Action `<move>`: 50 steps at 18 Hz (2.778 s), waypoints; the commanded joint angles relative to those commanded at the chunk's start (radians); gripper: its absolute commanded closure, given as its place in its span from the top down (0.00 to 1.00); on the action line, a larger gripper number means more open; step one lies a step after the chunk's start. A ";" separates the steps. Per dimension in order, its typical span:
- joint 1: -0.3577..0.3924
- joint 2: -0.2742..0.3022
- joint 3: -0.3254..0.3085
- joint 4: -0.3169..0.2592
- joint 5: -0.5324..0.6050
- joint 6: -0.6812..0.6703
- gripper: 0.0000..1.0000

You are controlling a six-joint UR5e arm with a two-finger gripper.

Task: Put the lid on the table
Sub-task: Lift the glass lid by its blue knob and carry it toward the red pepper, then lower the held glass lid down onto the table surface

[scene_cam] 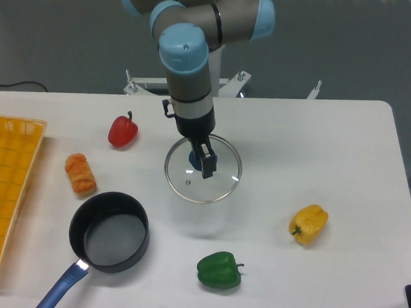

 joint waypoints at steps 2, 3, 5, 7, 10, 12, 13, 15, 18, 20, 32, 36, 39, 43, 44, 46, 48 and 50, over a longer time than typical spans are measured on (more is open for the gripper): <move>-0.002 0.000 -0.015 0.009 0.018 0.002 0.60; -0.002 -0.005 -0.018 0.014 0.020 0.002 0.60; -0.002 -0.024 -0.019 0.028 0.021 0.002 0.60; -0.003 -0.047 -0.014 0.041 0.021 0.002 0.60; -0.003 -0.086 0.003 0.054 0.021 0.002 0.60; -0.003 -0.107 0.015 0.064 0.025 0.002 0.60; -0.003 -0.116 0.023 0.066 0.025 0.002 0.60; -0.005 -0.136 0.034 0.078 0.025 0.002 0.60; -0.006 -0.166 0.038 0.110 0.022 0.006 0.60; -0.011 -0.184 0.040 0.130 0.020 0.006 0.60; -0.015 -0.229 0.035 0.181 -0.009 0.032 0.59; -0.017 -0.245 0.023 0.213 -0.011 0.043 0.59; -0.026 -0.261 0.017 0.218 -0.011 0.057 0.59; -0.029 -0.265 0.011 0.227 -0.011 0.058 0.59; -0.029 -0.267 0.009 0.232 -0.011 0.058 0.59; -0.029 -0.271 0.009 0.235 -0.012 0.060 0.59; -0.029 -0.273 0.006 0.241 -0.014 0.064 0.59; -0.029 -0.275 0.004 0.250 -0.026 0.074 0.59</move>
